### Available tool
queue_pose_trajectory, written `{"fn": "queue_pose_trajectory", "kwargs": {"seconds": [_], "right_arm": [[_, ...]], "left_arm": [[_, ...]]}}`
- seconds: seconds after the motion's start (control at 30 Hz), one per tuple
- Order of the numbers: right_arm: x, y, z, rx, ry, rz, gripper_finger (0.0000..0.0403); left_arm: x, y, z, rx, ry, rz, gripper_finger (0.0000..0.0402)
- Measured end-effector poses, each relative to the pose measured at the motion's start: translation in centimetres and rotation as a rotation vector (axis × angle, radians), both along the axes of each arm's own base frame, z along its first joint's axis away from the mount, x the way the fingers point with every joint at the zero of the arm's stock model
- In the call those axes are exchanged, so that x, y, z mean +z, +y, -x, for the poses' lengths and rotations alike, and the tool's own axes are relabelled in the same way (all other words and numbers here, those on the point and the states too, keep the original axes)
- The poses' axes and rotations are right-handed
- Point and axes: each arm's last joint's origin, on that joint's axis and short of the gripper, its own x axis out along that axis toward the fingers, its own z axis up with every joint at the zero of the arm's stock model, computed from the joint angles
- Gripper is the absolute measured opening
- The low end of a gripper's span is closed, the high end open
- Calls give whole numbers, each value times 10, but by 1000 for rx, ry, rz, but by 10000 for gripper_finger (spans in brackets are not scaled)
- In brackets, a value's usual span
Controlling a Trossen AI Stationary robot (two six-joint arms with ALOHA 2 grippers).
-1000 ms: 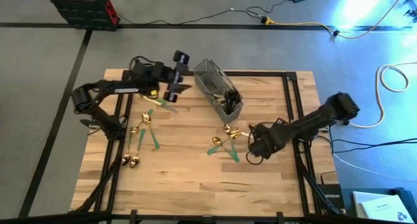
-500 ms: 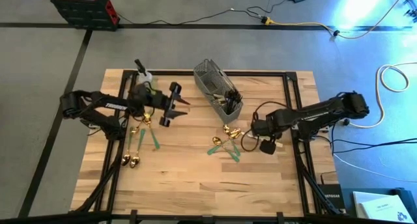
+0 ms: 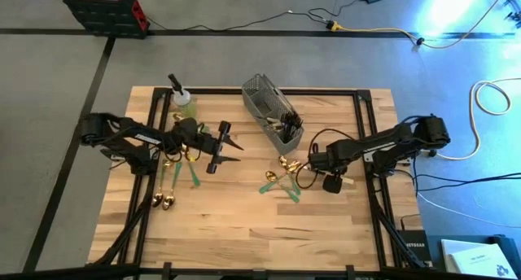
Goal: Sort silverware
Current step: Put the yellow table knife into the gray silverware organizer
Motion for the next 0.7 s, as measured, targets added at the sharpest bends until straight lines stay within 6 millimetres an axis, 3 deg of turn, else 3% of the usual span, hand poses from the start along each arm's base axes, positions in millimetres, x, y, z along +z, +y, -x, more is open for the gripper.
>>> {"fn": "queue_pose_trajectory", "kwargs": {"seconds": [0.2,0.53,0.7], "right_arm": [[-7,0,6,5,4,-1,208],[-10,0,6,12,-24,-16,63],[-8,1,4,-6,-17,-15,25]], "left_arm": [[-6,-5,-3,-15,16,-12,159],[-5,-6,-3,-17,15,-13,159],[-5,-6,-3,-17,16,-10,159]]}}
